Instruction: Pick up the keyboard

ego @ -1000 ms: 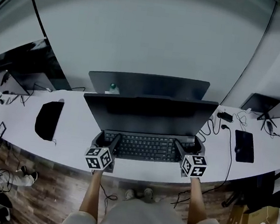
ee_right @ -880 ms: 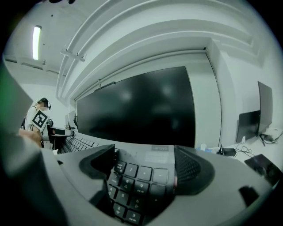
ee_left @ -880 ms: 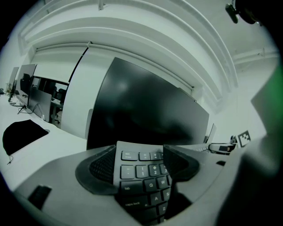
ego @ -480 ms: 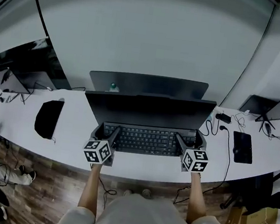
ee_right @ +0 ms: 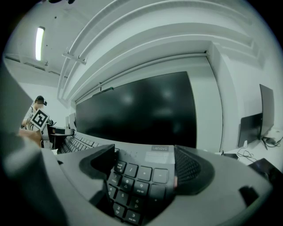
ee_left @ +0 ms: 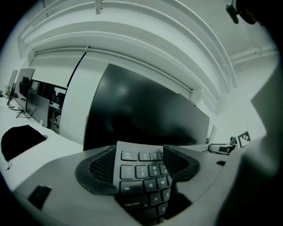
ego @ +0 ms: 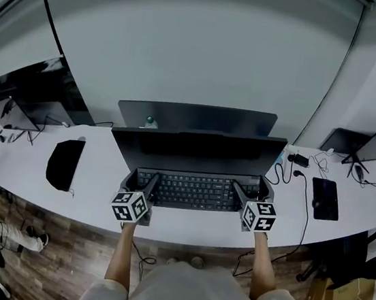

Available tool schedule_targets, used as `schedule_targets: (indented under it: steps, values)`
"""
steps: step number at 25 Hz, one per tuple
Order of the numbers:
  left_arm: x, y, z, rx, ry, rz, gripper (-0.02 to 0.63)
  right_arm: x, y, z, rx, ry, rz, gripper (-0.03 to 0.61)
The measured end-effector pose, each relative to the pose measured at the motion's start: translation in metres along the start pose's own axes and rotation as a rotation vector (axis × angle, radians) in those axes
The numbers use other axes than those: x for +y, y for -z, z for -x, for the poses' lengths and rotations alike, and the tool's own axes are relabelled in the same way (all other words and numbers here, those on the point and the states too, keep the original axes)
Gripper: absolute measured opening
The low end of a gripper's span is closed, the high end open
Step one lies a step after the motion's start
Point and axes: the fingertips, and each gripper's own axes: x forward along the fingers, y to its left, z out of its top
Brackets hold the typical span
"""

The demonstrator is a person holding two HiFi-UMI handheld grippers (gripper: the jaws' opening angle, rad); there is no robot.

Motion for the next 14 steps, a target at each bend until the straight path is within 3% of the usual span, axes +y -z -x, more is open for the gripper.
schedule_targets:
  steps: [14]
  values:
    - [0.0027, 0.0086, -0.0003, 0.022, -0.003, 0.007, 0.311, 0.0012, 0.0084, 0.0, 0.015, 0.001, -0.007, 0.403]
